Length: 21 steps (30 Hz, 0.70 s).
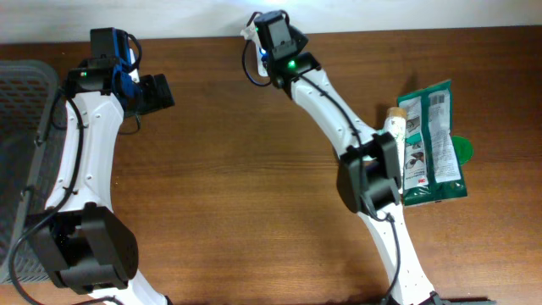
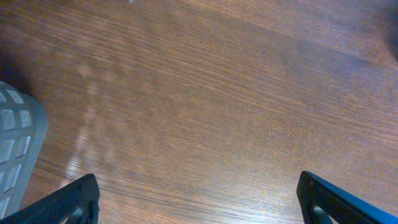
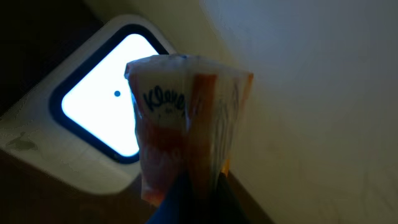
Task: Scan the item barcode
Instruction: 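Place the Kleenex pack among the items at right and open the gripper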
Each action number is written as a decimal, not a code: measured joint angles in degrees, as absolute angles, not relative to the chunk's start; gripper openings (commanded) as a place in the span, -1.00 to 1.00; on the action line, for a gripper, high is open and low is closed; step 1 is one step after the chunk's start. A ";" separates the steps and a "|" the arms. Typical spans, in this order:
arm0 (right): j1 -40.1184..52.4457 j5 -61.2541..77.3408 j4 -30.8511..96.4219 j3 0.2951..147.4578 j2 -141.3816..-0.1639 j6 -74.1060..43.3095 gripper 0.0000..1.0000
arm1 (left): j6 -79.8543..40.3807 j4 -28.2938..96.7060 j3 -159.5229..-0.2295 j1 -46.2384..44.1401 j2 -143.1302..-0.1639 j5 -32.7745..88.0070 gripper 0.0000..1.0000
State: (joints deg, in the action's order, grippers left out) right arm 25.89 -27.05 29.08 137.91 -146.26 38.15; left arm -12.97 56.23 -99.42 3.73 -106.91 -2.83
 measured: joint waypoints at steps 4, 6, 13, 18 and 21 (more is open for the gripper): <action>25.69 -16.91 46.24 137.88 -131.44 22.26 -0.92 | -12.97 56.36 -99.42 3.73 -106.94 -2.83 0.98; 25.28 -13.10 55.11 138.32 -126.28 16.16 -0.92 | -12.97 56.21 -99.42 3.73 -106.94 -2.81 0.98; 20.43 -6.94 87.05 132.46 -124.44 -10.61 -0.92 | -12.97 56.31 -99.42 3.73 -106.94 -2.81 0.98; 15.00 -5.21 86.72 114.61 -126.32 -19.27 -0.91 | -12.97 56.31 -99.42 3.73 -106.91 -2.81 0.98; 9.65 -4.86 82.08 111.33 -126.45 -20.69 -0.90 | -12.97 56.31 -99.42 3.73 -106.91 -2.81 0.98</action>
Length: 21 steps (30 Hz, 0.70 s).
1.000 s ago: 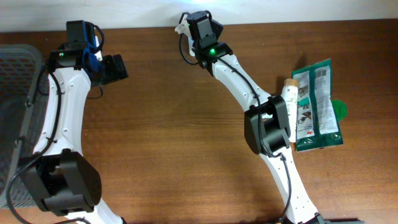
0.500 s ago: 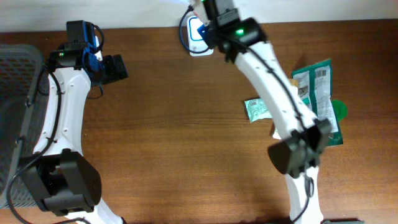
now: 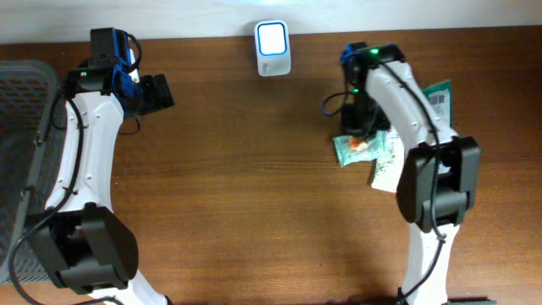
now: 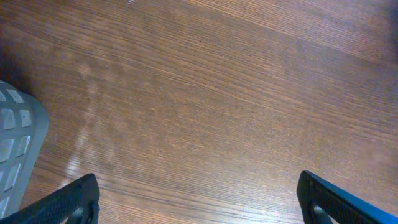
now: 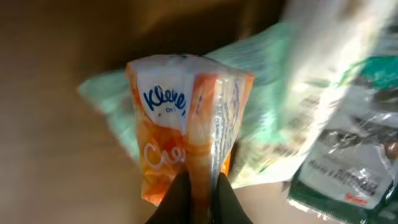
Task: Scan the item barcode
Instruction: 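Place the Kleenex pack among the items at right and open the gripper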
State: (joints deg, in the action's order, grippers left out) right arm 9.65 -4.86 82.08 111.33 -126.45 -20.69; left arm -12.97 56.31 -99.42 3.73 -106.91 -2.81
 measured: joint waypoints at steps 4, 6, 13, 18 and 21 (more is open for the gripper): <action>4.12 -4.97 78.59 107.79 -126.48 -19.18 0.18 | -12.97 56.31 -99.42 3.73 -106.94 -2.81 0.98; 4.03 -5.08 78.65 107.55 -126.50 -18.83 0.25 | -12.97 56.31 -99.42 3.73 -106.94 -2.81 0.98; 2.33 -7.81 92.64 121.36 -125.25 -18.02 0.83 | -12.97 56.34 -99.42 3.73 -106.94 -2.81 0.98; 5.37 -7.14 96.99 131.41 -109.97 -16.05 0.97 | -12.97 56.31 -99.42 3.73 -106.91 -2.81 0.98; 7.66 -6.48 96.99 132.14 -97.23 -15.84 0.97 | -12.97 56.31 -99.42 3.73 -106.94 -2.81 0.99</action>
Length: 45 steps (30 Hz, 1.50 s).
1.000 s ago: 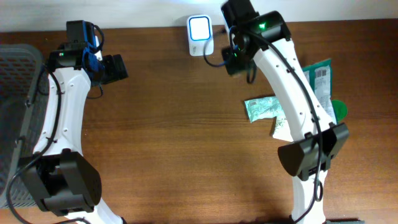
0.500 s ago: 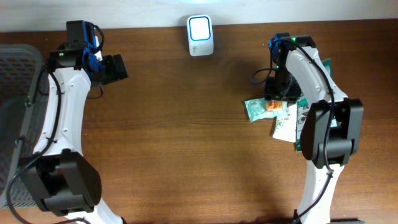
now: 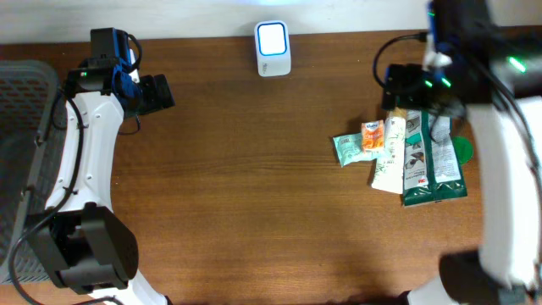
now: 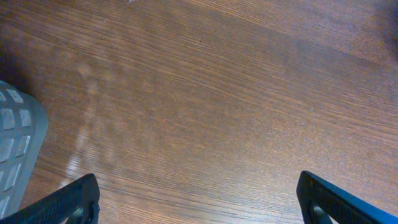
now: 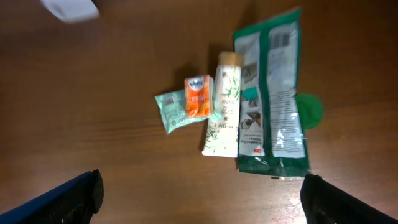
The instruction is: Scan the item barcode
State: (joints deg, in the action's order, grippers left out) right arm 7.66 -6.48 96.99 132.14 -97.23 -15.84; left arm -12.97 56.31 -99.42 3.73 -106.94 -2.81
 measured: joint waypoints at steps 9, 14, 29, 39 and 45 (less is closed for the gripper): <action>7.73 -6.35 96.97 132.42 -75.75 -12.64 0.97 | -12.97 56.29 -99.42 3.73 -106.94 -2.81 0.98; 7.70 -7.35 96.44 132.03 -68.16 -11.62 0.97 | -12.97 56.29 -99.42 3.73 -106.91 -2.81 0.98; -0.03 -3.40 23.38 47.99 -30.46 -7.90 0.97 | -12.97 56.34 -99.42 3.73 -106.94 -2.81 0.99; -0.08 2.48 3.84 10.83 -5.45 -7.70 0.97 | -12.97 56.27 -99.42 3.73 -106.94 -2.81 0.98; -0.08 4.64 3.79 4.01 -1.15 -7.68 0.97 | -12.97 56.34 -99.42 3.73 -106.94 -2.81 0.98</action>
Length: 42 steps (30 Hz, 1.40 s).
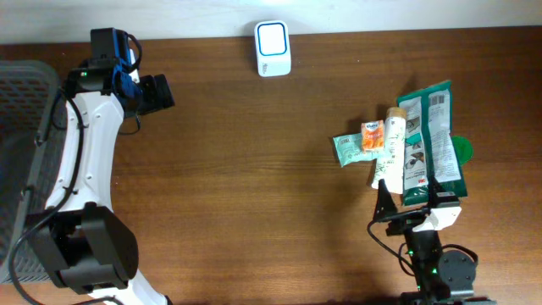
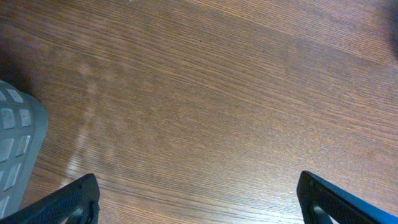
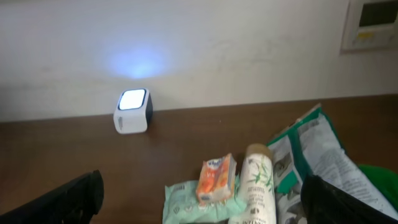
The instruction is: Scan the item barcode
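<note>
The orange tissue pack (image 1: 371, 135) lies on a mint-green wipes pack (image 1: 347, 150) at the right of the table; the right wrist view also shows the tissue pack (image 3: 216, 177). The white scanner (image 1: 273, 38) stands lit at the far edge, facing up, and is seen as well from the right wrist (image 3: 132, 102). My right gripper (image 1: 406, 207) is open and empty, low at the near edge just in front of the items. My left gripper (image 1: 157, 91) is open over bare wood at the far left, with nothing between its fingers (image 2: 81, 196).
A white tube (image 1: 389, 152), a large green bag (image 1: 430, 144) and a green round lid (image 1: 462, 149) lie beside the tissue pack. A grey mesh basket (image 1: 21, 127) stands along the left edge. A pale wall (image 3: 199, 43) rises behind the scanner.
My right arm was raised high over the pile, looking down on it. Now it is folded low at the near edge, looking level across the items toward the scanner. The gripper stays open.
My right gripper first held the orange tissue pack at the lit scanner. Then it held the pack over the mint-green pack beside the pile. Then the pack lay there and the open gripper was high above; now the arm is at the near edge. The left arm never moved.
</note>
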Each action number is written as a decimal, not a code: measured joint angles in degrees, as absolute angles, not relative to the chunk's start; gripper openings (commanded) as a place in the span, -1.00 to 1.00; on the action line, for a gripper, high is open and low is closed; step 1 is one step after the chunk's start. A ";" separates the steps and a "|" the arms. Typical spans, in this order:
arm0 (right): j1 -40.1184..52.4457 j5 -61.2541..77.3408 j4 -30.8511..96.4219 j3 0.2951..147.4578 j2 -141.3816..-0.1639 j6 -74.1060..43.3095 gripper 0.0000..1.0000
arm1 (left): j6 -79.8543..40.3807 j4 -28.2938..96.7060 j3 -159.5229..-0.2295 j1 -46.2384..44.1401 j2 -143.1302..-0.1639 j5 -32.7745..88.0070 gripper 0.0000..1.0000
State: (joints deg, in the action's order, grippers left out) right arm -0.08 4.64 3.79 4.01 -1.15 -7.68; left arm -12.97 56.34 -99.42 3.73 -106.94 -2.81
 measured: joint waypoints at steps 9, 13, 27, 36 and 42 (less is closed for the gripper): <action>-0.08 5.30 4.14 0.89 -0.89 -7.73 0.97 | -12.97 56.31 -99.42 3.73 -106.94 -2.81 0.98; -0.08 5.30 4.14 0.89 -0.89 -7.75 0.97 | -12.97 56.31 -99.42 3.73 -106.94 -2.81 0.99; -0.08 5.30 4.14 0.89 -0.89 -7.68 0.97 | -12.97 56.34 -99.42 3.25 -106.83 -2.81 0.98; -0.08 5.30 4.14 0.89 -0.89 -7.73 0.97 | -12.97 54.00 -97.78 -10.90 -87.46 -4.93 0.98; -0.08 5.32 4.03 0.84 -0.69 -7.75 0.97 | -12.99 27.24 -68.66 -11.51 -68.53 -7.60 0.98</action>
